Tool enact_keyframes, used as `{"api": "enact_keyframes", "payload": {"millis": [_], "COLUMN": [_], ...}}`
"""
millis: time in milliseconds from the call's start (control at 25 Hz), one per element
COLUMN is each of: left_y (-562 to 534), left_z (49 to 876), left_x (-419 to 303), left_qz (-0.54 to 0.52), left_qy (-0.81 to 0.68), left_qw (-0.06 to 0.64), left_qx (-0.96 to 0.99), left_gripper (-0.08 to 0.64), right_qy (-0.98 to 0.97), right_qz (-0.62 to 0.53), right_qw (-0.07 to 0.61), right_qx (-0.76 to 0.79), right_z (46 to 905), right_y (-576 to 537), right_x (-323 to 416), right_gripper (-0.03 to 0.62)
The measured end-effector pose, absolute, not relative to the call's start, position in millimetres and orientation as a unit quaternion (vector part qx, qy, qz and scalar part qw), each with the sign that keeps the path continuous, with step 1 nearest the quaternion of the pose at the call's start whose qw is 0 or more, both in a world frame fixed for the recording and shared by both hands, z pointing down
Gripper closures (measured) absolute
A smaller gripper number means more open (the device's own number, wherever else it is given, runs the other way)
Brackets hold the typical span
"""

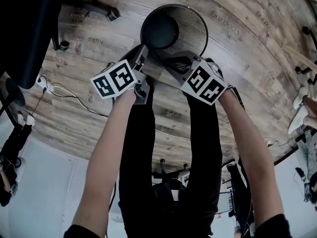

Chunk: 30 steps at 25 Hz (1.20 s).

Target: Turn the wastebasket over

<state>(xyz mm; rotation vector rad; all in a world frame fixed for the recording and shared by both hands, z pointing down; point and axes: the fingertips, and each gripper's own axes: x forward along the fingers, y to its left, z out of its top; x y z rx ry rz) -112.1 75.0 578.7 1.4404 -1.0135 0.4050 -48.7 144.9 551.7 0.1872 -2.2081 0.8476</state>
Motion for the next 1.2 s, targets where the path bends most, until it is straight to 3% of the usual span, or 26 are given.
{"api": "enact_keyframes", "payload": {"millis": [1200], "left_y": [69.4], "left_z": [618.3], "left_x": [-106.1], "left_qz": [0.277], "left_qy": [-0.419], "left_qw": [0.554], "left_qx": [0.663], "left_gripper": [0.512], "right_qy": [-0.816], "right_qz": [0.337], "right_qw": [0.405], "right_qx": [0.237], "right_z": [572.6], "right_y": [102.3], "right_x": [21.9], "right_gripper": [0.543]}}
